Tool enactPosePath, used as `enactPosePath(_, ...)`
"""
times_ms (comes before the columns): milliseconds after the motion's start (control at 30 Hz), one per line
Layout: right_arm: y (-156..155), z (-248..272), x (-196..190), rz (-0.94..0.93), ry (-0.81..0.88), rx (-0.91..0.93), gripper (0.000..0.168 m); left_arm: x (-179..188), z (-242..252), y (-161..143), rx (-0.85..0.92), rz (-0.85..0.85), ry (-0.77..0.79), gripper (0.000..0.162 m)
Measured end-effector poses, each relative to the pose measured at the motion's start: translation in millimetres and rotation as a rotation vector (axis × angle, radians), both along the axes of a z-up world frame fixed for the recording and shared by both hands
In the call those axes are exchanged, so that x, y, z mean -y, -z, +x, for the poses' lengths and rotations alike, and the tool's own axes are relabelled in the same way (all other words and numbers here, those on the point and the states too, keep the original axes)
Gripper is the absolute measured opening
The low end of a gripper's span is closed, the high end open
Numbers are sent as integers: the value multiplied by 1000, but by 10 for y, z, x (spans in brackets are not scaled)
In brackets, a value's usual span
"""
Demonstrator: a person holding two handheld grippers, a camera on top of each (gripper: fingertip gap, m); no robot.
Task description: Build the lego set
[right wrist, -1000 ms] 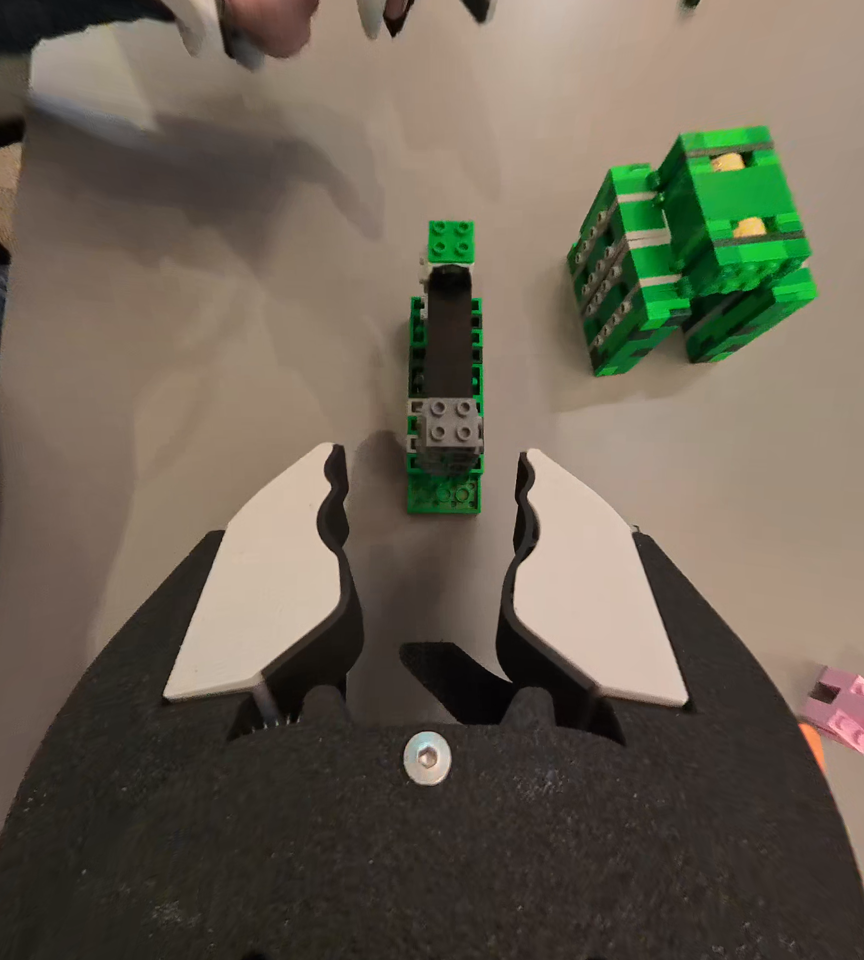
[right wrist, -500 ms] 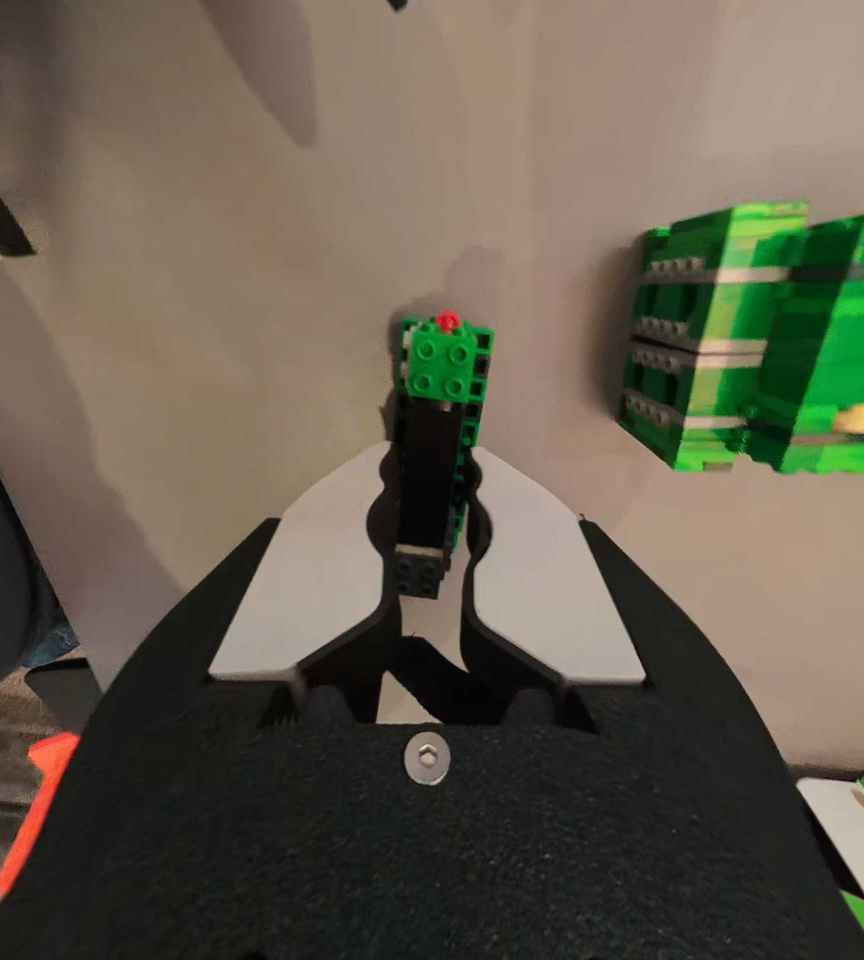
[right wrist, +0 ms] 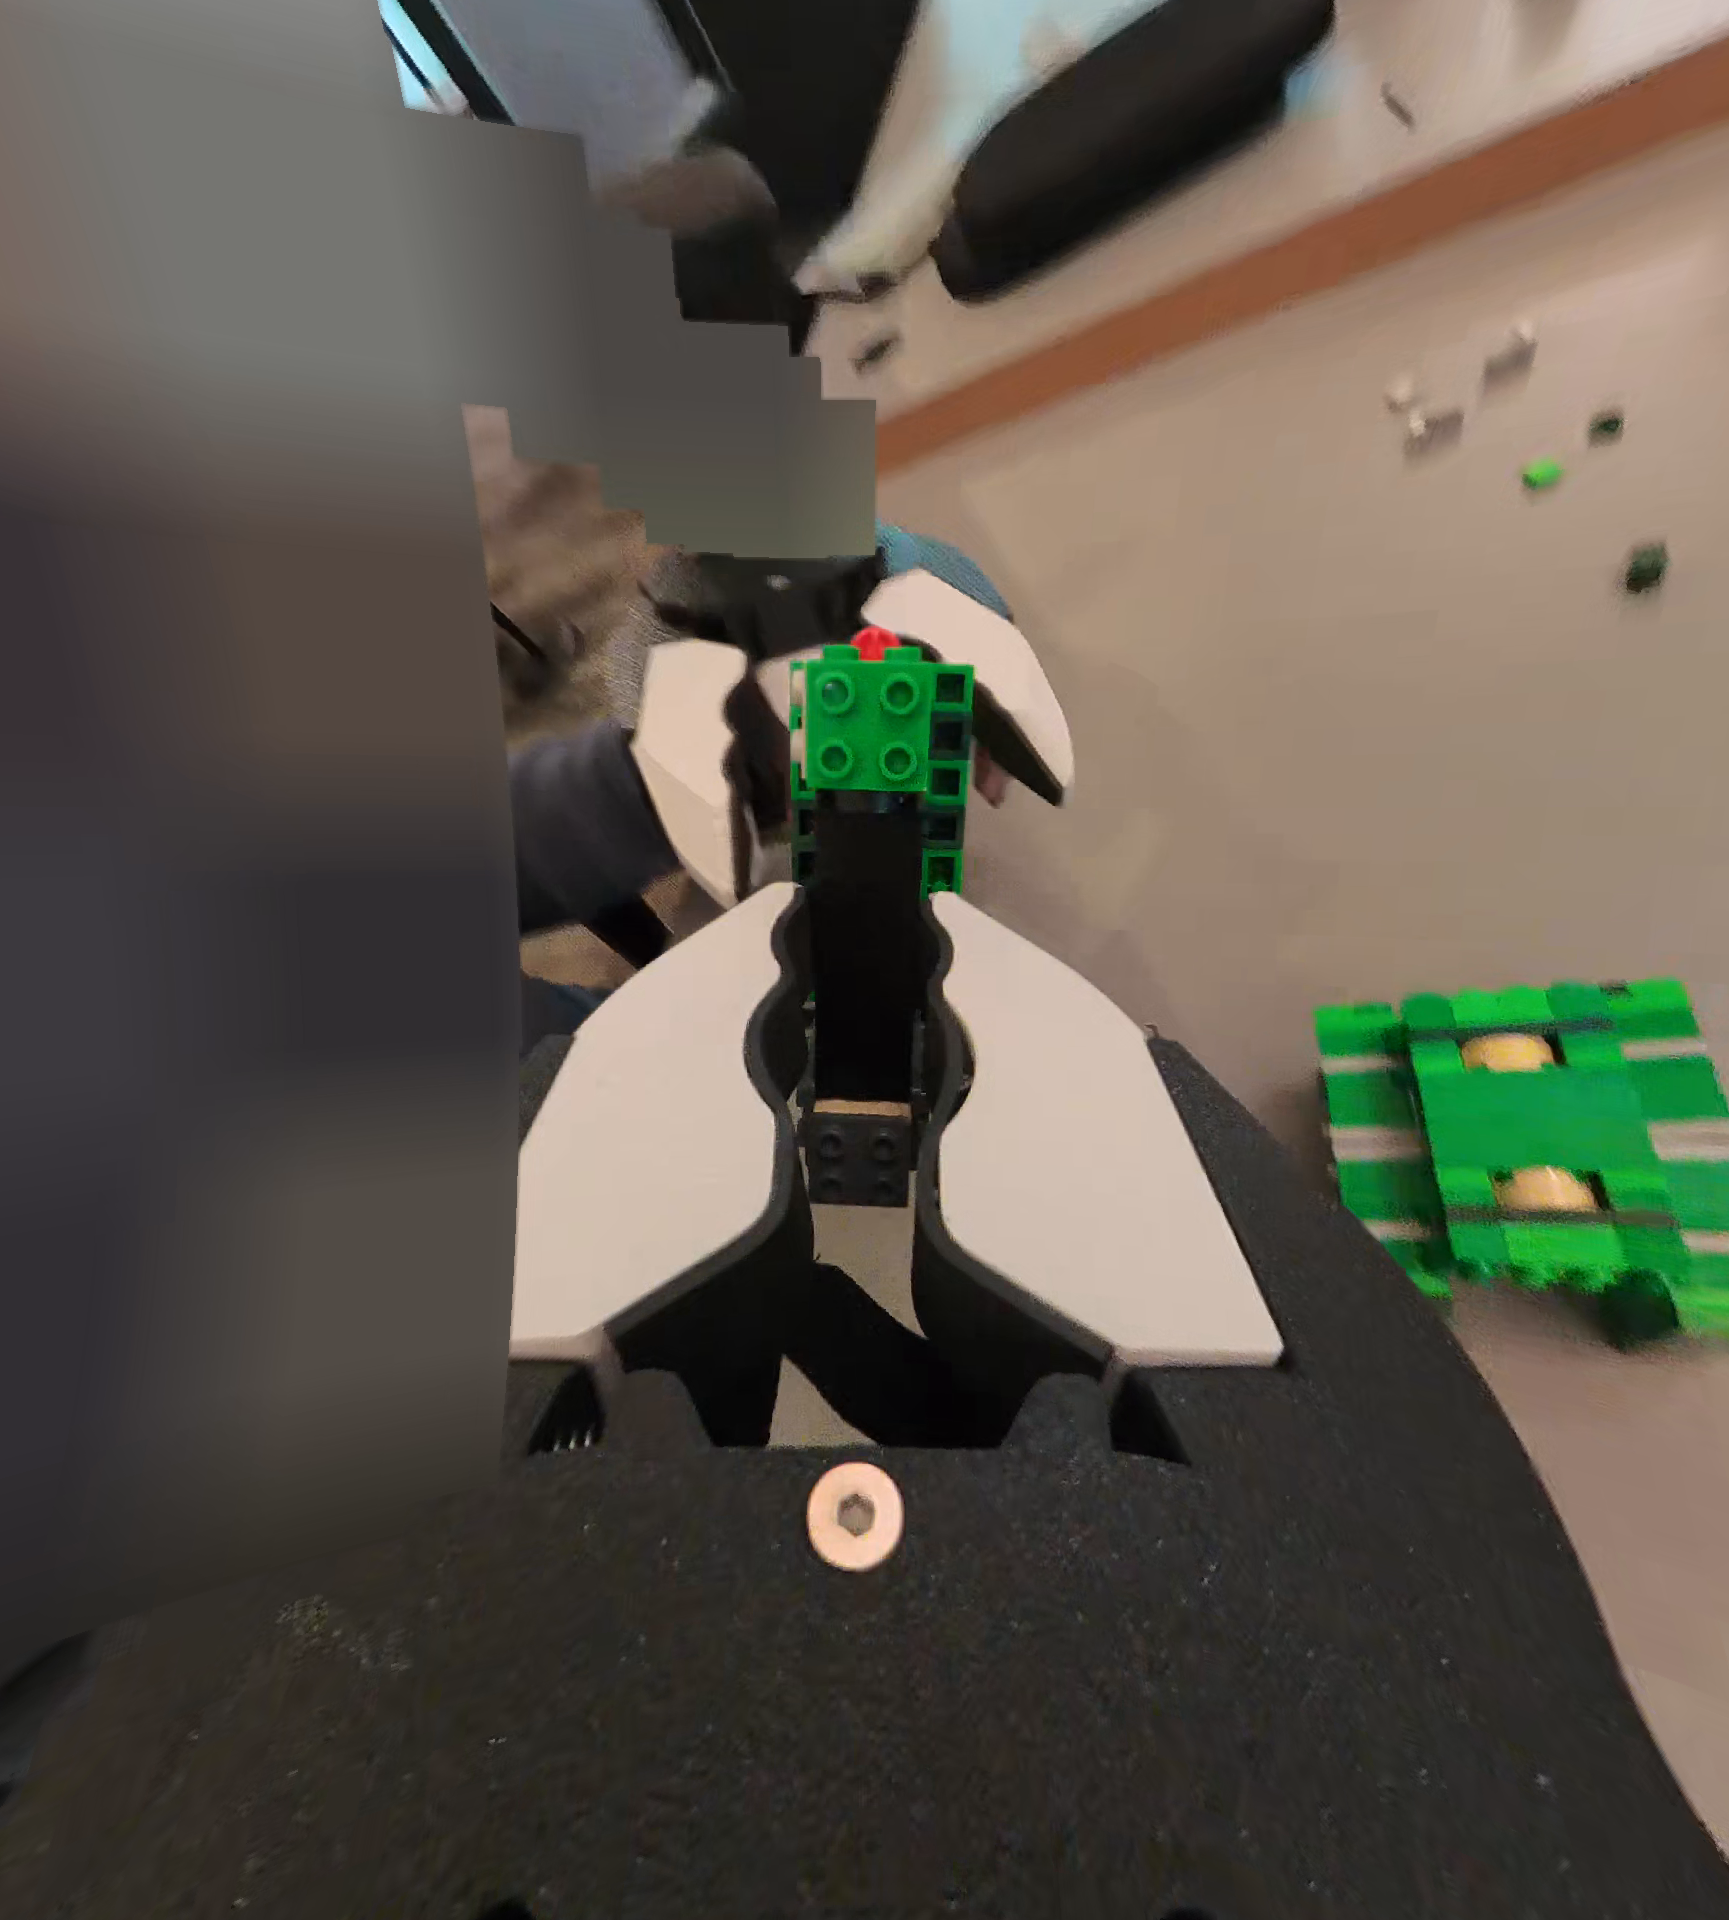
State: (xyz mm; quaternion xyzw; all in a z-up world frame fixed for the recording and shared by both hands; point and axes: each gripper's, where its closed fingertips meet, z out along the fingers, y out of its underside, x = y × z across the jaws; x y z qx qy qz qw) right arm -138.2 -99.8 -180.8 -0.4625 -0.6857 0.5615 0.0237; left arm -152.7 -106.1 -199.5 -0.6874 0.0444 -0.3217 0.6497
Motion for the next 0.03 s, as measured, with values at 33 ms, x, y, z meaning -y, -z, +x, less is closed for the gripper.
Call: enactPosePath(33, -70, 3, 16, -42, -9, -22, 17, -15, 14, -85, 17, 18, 13, 70)
